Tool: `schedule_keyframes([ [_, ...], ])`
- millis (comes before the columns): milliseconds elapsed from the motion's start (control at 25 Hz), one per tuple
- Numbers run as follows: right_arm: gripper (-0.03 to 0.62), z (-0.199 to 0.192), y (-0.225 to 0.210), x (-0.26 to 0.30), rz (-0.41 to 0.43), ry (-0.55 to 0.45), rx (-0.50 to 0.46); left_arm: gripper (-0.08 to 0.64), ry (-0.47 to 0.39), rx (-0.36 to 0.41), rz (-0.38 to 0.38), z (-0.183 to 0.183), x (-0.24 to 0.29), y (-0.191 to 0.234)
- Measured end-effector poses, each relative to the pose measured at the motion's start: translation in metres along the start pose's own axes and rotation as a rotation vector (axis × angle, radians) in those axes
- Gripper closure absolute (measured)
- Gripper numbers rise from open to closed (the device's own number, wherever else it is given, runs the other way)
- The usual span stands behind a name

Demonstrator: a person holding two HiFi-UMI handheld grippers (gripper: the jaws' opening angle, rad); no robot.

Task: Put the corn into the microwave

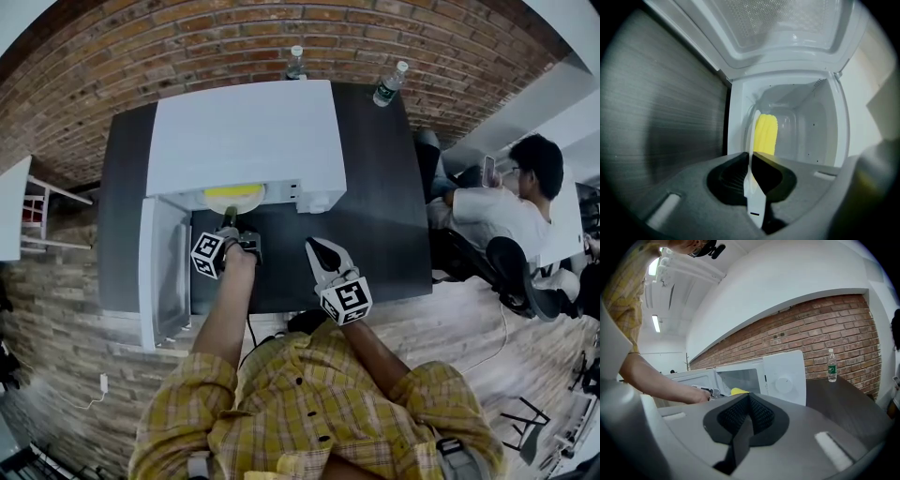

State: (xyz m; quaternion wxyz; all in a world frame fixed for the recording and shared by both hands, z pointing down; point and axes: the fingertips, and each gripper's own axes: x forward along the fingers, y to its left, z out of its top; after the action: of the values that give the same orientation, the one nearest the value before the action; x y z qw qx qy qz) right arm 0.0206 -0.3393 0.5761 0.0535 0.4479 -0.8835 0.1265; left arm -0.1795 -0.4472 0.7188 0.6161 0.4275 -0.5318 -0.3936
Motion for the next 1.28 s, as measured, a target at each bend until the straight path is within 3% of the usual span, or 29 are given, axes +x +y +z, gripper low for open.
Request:
schedule_keyframes([
  [560,0.591,-0.001,-0.006,-0.002,-0.009,-0.001,0.025,0.534,-0.015,-0.009,0.026,0.002,0.014,-0.004],
  [1040,0.589,-0.003,-0.005,-0.001,-0.002,-0.001,0.03,0.528,0.009,0.024,0.131,0.004,0.019,-0.002],
  [1080,0.591,-0.003,-0.004,-0.001,-0.001,0.0,0.03,0.518,0.013,0.023,0.145,0.004,0.019,-0.001],
  [1160,0.591,-0.002,-0.002,-0.002,0.001,0.002,0.028,0.429,0.019,0.017,0.177,0.004,0.016,0.004],
  [1280,0.591,-0.002,0.0,-0.003,0.001,0.003,0.027,0.398,0.028,0.014,0.182,0.005,0.013,0.011],
])
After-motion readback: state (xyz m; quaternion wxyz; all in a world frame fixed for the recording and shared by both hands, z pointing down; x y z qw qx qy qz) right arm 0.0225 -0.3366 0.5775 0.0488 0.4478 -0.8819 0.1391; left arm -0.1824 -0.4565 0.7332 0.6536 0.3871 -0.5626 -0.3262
